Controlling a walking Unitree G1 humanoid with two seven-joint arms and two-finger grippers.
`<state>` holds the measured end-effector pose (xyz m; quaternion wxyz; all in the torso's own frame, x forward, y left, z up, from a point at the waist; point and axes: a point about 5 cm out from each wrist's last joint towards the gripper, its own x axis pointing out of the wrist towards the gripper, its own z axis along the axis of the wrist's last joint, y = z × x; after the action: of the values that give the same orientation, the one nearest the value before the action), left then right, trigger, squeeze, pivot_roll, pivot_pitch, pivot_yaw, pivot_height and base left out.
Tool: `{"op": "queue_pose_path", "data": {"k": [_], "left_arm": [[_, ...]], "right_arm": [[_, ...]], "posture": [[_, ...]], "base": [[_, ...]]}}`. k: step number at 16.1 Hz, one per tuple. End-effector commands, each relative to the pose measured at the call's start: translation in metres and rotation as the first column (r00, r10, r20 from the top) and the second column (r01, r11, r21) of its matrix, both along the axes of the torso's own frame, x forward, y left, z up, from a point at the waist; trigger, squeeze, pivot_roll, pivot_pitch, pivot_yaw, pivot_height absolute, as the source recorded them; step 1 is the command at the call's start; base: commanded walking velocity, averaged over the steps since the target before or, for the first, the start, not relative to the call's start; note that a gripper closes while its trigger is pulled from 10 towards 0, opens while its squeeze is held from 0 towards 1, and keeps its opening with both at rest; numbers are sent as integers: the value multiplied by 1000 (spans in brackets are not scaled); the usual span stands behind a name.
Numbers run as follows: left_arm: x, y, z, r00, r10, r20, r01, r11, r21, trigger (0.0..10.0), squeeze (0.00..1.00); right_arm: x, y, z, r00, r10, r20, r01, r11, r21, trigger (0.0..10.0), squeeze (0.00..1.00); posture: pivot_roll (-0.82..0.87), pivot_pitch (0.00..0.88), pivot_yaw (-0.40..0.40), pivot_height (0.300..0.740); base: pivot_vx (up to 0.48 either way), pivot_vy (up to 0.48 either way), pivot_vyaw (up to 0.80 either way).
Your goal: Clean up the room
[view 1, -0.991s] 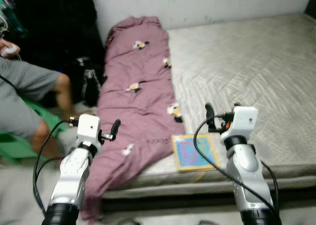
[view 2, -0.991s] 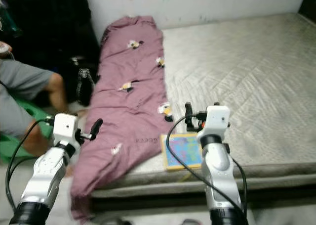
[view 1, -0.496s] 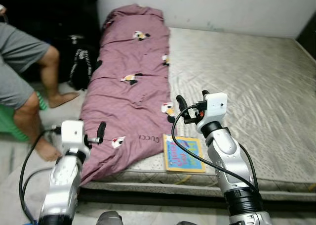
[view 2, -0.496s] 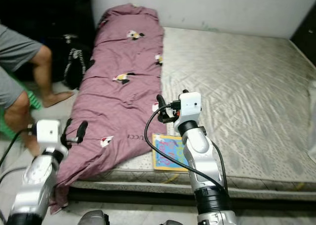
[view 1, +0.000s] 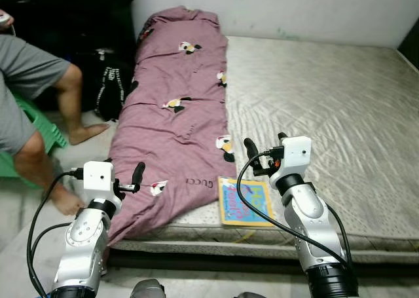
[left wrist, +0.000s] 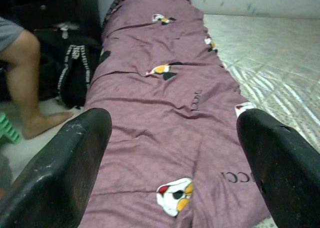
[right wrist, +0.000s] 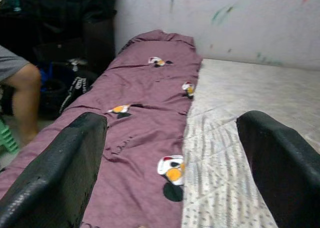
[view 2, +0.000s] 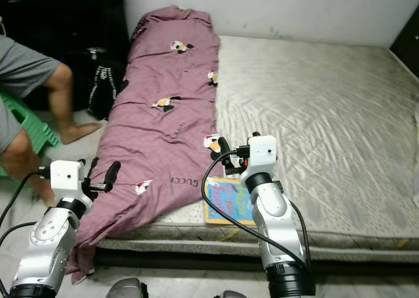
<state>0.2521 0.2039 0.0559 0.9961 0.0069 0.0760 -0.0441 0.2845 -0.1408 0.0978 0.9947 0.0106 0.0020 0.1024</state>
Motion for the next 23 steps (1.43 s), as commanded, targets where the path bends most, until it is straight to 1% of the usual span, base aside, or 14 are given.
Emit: {"op": "queue_pose_path", "data": {"k": [1,3,4,5,9,13,17,23], "left_arm": [[4,-5,6,1000,-28,14,28,1000,0,10000,0],[3,-6,4,999,-36,6,36,999,4,10000,0],[3,-6,4,999,-38,5,38,999,4,10000,0],[3,-6,4,999,-40,3,40,999,3,10000,0],[2,-6,4,999,-38,0,38,999,1,10000,0],[2,-7,4,999,-49,-4,49,999,7,10000,0],[2,-8,4,999,-54,-5,54,999,9,10000,0],[3,-10,2,998,-61,-10,61,998,9,10000,0]], "right_arm": [[1,-10,6,999,-35,18,35,999,-7,10000,0],[1,-13,7,999,-46,21,47,999,-9,10000,0],[1,-14,7,999,-43,23,44,998,-35,10000,0],[0,-13,8,999,-31,27,32,999,-40,10000,0],[0,-11,7,999,-23,25,24,999,-49,10000,0],[0,-13,7,999,-34,22,35,997,-68,10000,0],[0,-14,5,999,-54,4,55,997,-49,10000,0],[2,-16,6,998,-58,6,58,997,-58,10000,0]], "posture": [[-9,0,-27,740],[-11,0,-28,740],[-11,0,-30,740],[-10,0,-30,740],[-8,0,-36,740],[-12,0,-32,740],[-10,0,-33,740],[-14,0,-37,740]], "base": [[0,-337,0],[0,-339,0],[0,-341,0],[0,-337,0],[0,-329,661],[0,-312,489],[0,-306,0],[0,-303,0]]}}
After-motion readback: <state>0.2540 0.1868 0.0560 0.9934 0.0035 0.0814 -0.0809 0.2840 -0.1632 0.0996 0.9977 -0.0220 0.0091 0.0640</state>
